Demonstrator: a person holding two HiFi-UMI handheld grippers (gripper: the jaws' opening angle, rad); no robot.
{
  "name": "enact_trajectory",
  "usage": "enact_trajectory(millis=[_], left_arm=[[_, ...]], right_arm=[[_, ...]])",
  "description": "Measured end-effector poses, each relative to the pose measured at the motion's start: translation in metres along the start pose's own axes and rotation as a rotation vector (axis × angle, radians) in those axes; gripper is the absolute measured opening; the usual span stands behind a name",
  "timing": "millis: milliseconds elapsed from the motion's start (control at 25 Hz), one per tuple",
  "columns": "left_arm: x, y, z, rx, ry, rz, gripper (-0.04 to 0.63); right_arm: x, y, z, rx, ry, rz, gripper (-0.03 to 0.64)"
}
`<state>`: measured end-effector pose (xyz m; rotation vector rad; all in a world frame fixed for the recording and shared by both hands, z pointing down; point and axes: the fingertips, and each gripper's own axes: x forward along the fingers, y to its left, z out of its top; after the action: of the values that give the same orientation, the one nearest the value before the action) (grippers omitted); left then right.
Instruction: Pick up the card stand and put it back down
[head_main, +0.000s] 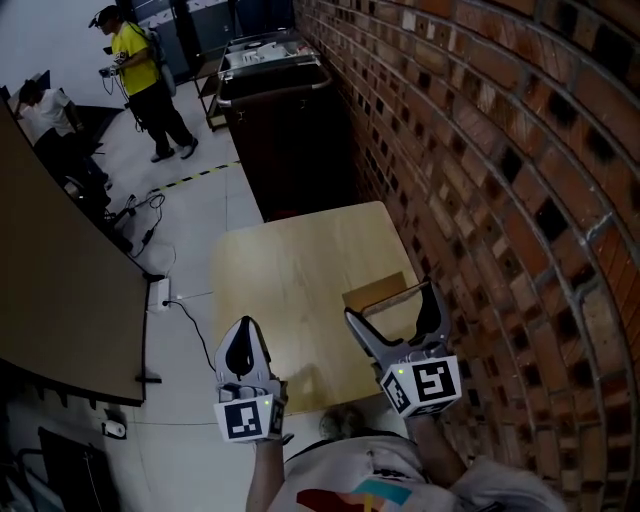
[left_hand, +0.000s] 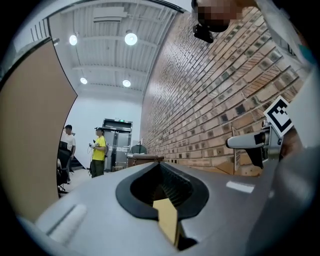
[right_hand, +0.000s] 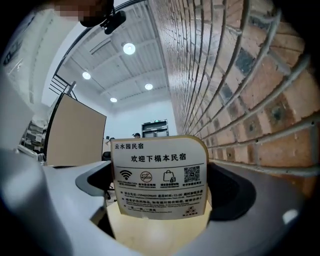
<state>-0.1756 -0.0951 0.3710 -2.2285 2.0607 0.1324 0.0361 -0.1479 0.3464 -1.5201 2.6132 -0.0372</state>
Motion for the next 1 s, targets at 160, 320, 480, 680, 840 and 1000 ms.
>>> enact_trajectory(millis=[160,320,480,680,840,1000], left_arm=[[-0.005,-0.002,0.008,0.0,-0.02,-0.001,-0.031],[-0.007,-0.004,0.015,0.011,-0.034,-0.004,-0.031],[-0.01,-0.007,0.018,0.009,-0.043,-0.016,-0.031],[-0.012,-0.01,0.018,-0.006,-0.042,-0.032,-0.031],[-0.012,-0.014,0.015,0.026,-0.024,-0.039,-0.028],[-0.015,-0.011,0.019,0.011,-0.05,-0.02,-0.026]], right_arm=[[-0.002,0.006,0.0,0.012,-0.009,0.007,0.575],[-0.004,0.011,-0.001,0.02,-0.003,0.008,0.575],[-0.007,0.015,0.001,0.025,-0.009,0.011,0.575],[-0.012,0.015,0.005,0.025,-0.02,0.003,0.575],[-0.015,0.014,0.005,0.024,-0.02,-0.004,0.575],[-0.017,0.015,0.003,0.025,-0.016,-0.008,0.575]])
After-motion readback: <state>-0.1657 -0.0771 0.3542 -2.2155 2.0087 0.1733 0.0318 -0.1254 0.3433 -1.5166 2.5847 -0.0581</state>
